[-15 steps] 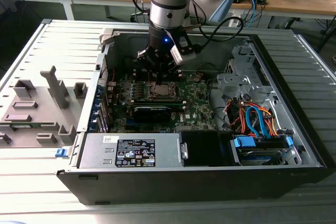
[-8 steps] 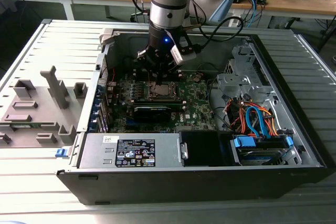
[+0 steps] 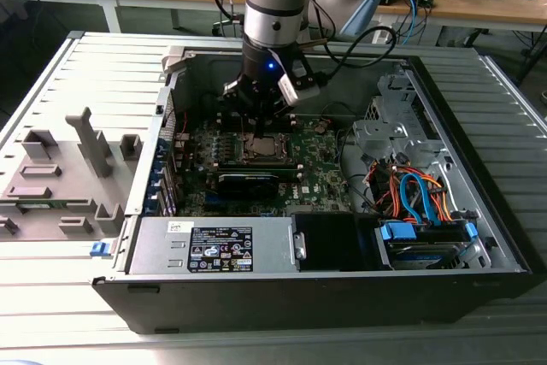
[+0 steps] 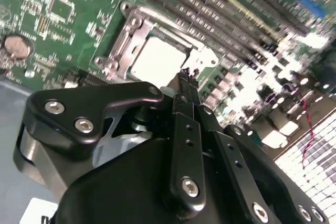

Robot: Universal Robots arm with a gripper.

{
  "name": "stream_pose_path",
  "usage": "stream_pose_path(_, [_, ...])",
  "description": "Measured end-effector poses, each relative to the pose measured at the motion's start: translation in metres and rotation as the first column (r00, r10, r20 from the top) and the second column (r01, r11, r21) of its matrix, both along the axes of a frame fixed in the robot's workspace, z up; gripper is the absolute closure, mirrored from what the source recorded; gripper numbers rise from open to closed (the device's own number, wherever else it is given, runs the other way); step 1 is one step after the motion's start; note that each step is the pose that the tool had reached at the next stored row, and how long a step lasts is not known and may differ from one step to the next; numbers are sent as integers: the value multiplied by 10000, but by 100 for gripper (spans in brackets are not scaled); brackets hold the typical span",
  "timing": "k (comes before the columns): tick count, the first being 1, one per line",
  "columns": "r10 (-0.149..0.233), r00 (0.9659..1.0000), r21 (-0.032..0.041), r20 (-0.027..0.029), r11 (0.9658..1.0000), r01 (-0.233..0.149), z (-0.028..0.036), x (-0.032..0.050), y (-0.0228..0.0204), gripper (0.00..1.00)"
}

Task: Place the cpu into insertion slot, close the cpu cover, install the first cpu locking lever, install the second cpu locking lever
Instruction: 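Install the first cpu locking lever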

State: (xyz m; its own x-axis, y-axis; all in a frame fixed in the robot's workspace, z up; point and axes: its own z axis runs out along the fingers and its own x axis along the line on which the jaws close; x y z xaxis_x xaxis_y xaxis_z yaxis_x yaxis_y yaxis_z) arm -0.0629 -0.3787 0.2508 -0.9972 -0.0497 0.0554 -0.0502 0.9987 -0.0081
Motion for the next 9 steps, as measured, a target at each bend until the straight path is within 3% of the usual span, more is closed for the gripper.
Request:
stream_pose_path(1, [55, 10000, 111, 0, 9999, -55, 0, 0, 0, 89])
stream_pose_path(3, [248, 9997, 113, -1, 9996, -248, 1, 0, 0, 89])
stream_pose_path(4, [582, 9983, 113, -1, 9982, -582, 0, 0, 0, 89])
stream_pose_path(5, [583, 9973, 86, 456, 9982, -587, -8, 0, 0, 89])
stream_pose_path(9, [583, 9972, 81, 466, 9982, -587, 12, 0, 0, 89])
